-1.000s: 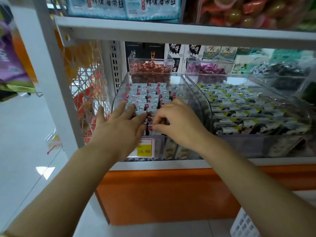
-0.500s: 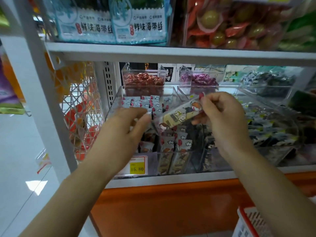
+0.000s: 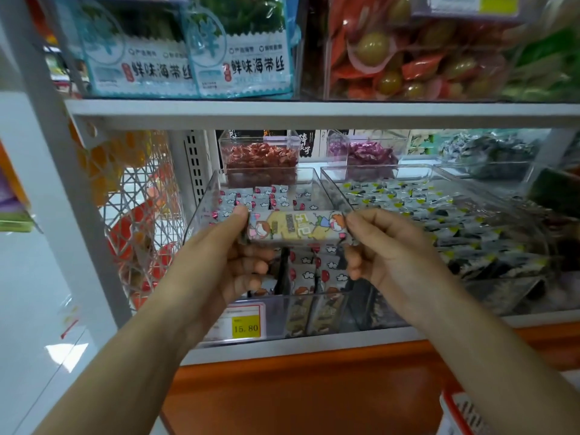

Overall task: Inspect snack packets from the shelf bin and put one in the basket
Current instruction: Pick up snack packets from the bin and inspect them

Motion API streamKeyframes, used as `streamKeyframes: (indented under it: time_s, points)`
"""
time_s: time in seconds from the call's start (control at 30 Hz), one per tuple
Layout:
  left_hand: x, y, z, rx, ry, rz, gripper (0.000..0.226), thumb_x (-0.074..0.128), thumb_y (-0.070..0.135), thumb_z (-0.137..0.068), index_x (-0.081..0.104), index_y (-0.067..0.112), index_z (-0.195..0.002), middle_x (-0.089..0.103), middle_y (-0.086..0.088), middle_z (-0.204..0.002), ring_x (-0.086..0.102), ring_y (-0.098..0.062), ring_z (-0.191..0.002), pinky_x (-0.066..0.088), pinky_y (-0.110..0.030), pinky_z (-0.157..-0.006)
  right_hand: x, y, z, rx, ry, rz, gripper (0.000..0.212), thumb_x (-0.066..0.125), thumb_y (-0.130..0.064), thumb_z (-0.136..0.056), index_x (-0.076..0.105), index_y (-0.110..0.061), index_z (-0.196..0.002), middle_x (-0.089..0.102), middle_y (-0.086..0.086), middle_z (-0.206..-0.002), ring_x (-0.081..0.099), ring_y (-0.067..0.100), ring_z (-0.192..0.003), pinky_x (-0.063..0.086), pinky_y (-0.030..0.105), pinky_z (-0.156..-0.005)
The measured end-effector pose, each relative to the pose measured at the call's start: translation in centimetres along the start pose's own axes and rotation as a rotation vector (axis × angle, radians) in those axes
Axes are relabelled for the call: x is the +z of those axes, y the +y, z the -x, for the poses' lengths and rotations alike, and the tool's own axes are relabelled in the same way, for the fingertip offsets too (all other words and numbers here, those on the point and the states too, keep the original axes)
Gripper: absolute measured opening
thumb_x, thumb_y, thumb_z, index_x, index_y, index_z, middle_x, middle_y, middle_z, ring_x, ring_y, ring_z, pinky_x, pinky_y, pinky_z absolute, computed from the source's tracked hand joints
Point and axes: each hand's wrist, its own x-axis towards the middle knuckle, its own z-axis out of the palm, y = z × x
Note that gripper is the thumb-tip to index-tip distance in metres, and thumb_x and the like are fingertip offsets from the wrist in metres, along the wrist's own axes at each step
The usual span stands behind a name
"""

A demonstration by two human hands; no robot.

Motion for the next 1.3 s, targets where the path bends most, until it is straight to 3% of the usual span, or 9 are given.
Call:
streamKeyframes:
  time_s: [0.13,0.27,0.4,0.53,0.67,0.8,0.93,1.13,1.3]
  points:
    - [-0.2,0.0,0.1,0.010,0.010,-0.001,0.029,0.048,0.036,-0.093,0.053,0.008,-0.096,0.063,-0.008,-0.059,0.051,-0.011,-0.042,0.040,-0.019,-0.035,-0.1,0.1,-0.3,0.065,-0.021,-0.138,0.028,0.058,-0.018,-0.074,0.062,-0.001,-0.095,0.056,0.000,-0.051,0.051,0.008,-0.042,0.044,0.018,-0.040]
    - [0.0,-0.1,0.3,0.008,0.005,0.034,0.026,0.047,0.034,-0.093,0.052,0.008,-0.091,0.063,-0.007,-0.059,0.048,-0.008,-0.041,0.039,-0.017,-0.035,-0.3,0.2,-0.6,0.075,-0.020,-0.254,0.032,0.059,-0.012,-0.073,0.059,0.004,-0.101,0.059,0.004,-0.062,0.053,0.007,-0.046,0.045,0.018,-0.041]
    - [0.2,-0.1,0.3,0.002,0.006,0.069,0.021,0.053,0.029,-0.088,0.057,0.011,-0.078,0.063,-0.009,-0.061,0.050,-0.006,-0.042,0.042,-0.016,-0.036,-0.7,0.6,-0.5,-0.087,0.057,0.071,0.008,0.055,0.000,-0.088,0.060,-0.004,-0.092,0.061,0.002,-0.069,0.061,0.012,-0.054,0.051,0.021,-0.048]
    - [0.3,0.0,0.4,0.030,-0.056,0.056,0.019,0.062,0.028,-0.069,0.069,0.016,-0.057,0.067,-0.005,-0.065,0.064,-0.010,-0.055,0.049,-0.017,-0.044,-1.0,0.8,-0.4,-0.226,0.121,0.253,0.017,0.052,0.003,-0.090,0.059,-0.012,-0.086,0.065,-0.006,-0.071,0.068,0.017,-0.066,0.058,0.029,-0.061]
    - [0.1,-0.3,0.3,0.095,-0.081,-0.011,0.021,0.064,0.022,-0.067,0.070,0.011,-0.084,0.073,-0.007,-0.085,0.070,-0.013,-0.073,0.053,-0.016,-0.057,-0.5,0.5,-0.2,-0.187,0.055,0.107,0.015,0.059,-0.011,-0.086,0.061,-0.010,-0.071,0.065,0.017,-0.089,0.068,0.023,-0.079,0.058,0.031,-0.064]
    - [0.2,-0.2,0.6,0.128,-0.153,-0.096,0.045,0.063,0.017,-0.068,0.061,0.009,-0.111,0.073,-0.009,-0.098,0.070,-0.019,-0.091,0.055,-0.018,-0.070,-0.4,0.8,0.0,-0.241,0.091,0.301,0.010,0.064,-0.015,-0.085,0.059,-0.007,-0.083,0.067,0.012,-0.088,0.069,0.017,-0.082,0.058,0.029,-0.065]
    - [0.4,-0.2,0.8,0.182,-0.182,-0.176,0.046,0.062,0.018,-0.066,0.061,0.015,-0.113,0.074,-0.002,-0.098,0.070,-0.015,-0.091,0.054,-0.016,-0.071,-0.4,0.6,0.0,-0.249,0.086,0.421,0.008,0.065,-0.022,-0.084,0.070,-0.028,-0.083,0.070,-0.004,-0.087,0.067,0.014,-0.085,0.058,0.040,-0.076]
    - [0.2,-0.1,1.2,0.226,-0.177,-0.340,0.045,0.063,0.023,-0.064,0.063,0.024,-0.109,0.071,-0.001,-0.102,0.070,-0.014,-0.088,0.055,-0.018,-0.075,-0.6,0.3,0.3,-0.322,0.084,0.531,0.017,0.061,-0.019,-0.087,0.067,-0.020,-0.071,0.064,0.010,-0.071,0.065,0.019,-0.065,0.056,0.026,-0.049]
    - [0.7,0.1,1.4,0.236,-0.162,-0.508,0.034,0.067,0.034,-0.067,0.063,0.031,-0.101,0.069,0.002,-0.097,0.069,-0.013,-0.084,0.054,-0.019,-0.067,-0.6,0.3,0.1,-0.404,0.151,0.659,0.018,0.061,-0.020,-0.087,0.064,-0.014,-0.070,0.063,0.011,-0.066,0.061,0.017,-0.057,0.049,0.022,-0.050]
